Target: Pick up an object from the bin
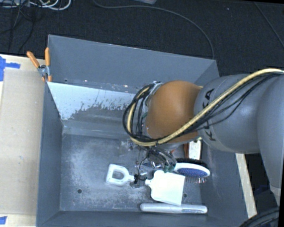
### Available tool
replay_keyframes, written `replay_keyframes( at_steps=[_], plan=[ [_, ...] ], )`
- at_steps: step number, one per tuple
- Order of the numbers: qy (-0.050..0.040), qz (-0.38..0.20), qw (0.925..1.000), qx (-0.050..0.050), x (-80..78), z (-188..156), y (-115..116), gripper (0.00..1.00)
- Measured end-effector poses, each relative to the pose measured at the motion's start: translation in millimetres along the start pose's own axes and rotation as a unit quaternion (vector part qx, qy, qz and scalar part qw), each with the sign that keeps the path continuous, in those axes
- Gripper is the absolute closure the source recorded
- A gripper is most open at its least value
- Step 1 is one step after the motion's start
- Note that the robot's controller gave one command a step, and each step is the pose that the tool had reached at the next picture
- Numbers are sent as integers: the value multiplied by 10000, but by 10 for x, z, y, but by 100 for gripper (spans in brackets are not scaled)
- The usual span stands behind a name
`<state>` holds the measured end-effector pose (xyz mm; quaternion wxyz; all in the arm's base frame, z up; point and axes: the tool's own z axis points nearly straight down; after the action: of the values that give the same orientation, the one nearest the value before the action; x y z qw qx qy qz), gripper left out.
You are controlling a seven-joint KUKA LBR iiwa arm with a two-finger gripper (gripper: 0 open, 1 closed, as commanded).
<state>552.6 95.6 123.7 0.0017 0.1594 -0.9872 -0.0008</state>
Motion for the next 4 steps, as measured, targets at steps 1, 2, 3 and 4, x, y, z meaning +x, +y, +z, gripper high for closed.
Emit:
replay_keyframes(
  at_steps=[1,2,3,4],
  plan=[
    [20,-608,9981,-8,142,192,192,0],
    [-2,-283,9996,0,-59,336,365,0],
    [6,-1108,9938,-9,-172,442,496,0],
    [6,-471,9989,-4,56,538,-621,100]
  ],
)
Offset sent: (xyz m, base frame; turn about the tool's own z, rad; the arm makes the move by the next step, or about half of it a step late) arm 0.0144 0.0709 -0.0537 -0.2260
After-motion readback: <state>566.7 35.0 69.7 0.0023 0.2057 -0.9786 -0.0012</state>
